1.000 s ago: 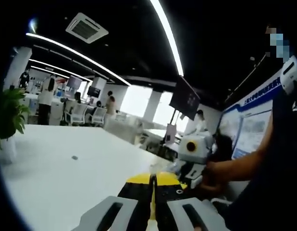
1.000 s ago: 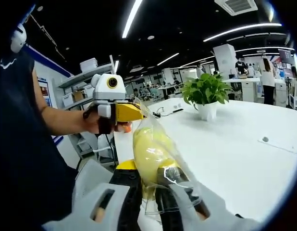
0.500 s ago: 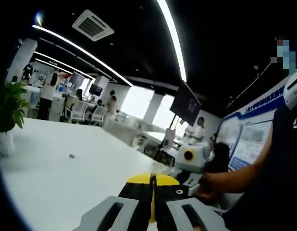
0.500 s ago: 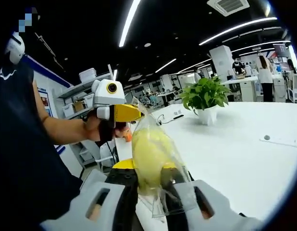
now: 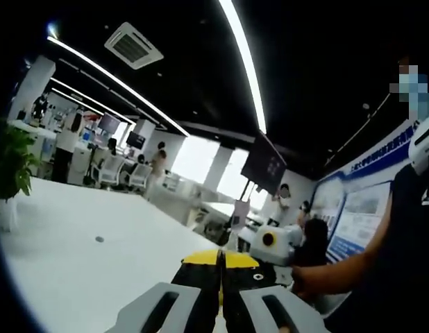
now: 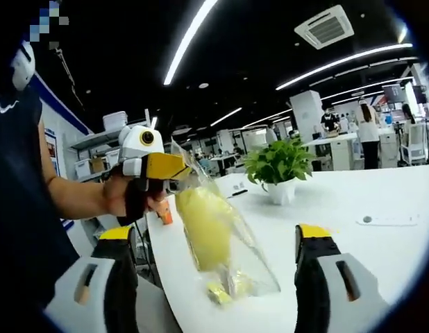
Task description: Compare the silicone blocks by pressing each to a similar depth, holding the contact briefly, and releasing to observe deformation and rebound differences across the visible hardness samples.
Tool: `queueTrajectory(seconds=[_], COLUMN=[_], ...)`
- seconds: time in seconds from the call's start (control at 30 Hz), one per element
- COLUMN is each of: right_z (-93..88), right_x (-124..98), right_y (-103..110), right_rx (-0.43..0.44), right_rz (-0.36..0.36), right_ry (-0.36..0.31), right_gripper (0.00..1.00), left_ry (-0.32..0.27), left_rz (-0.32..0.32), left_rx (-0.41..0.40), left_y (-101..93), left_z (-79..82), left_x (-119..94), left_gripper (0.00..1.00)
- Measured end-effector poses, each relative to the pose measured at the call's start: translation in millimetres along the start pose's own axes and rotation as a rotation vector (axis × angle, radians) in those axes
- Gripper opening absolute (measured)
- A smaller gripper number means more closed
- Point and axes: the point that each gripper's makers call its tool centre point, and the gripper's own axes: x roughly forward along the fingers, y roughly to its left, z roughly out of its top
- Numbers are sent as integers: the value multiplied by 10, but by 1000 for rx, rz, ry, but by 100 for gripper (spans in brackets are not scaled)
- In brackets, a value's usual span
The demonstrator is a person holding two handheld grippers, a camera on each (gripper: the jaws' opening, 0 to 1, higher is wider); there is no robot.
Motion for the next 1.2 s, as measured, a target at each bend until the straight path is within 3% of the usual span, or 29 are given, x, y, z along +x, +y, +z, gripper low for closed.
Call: queueTrajectory(seconds=[0.4,0.5,0.57,0.7,0.87,1.2], right_z=[-6,-16,-45,-124,-262,-549], right_x=[-310,-401,-479,-666,-858,-1200], right_y=[-408,-489,-546,-694,-805,-898], right_rx=[-57,-85,-92,-108,-111,-66], right_rz=[-165,-203,-228,-299,-348,-428], right_ry=[23,33,39,57,90,116], right_gripper=[96,96,96,96,96,96], left_ry=[-22,-68,-82,-80,-59,-56], left_rz=[30,34,41,61,85,89], left_rx=[-23,-83,-80,-92,-94,-156], left_y=[121,160,220,296,397,410], left_z=[11,120,194,227,128,-65], left_x=[10,16,32,92,178,328], left_gripper=[0,0,0,0,0,0])
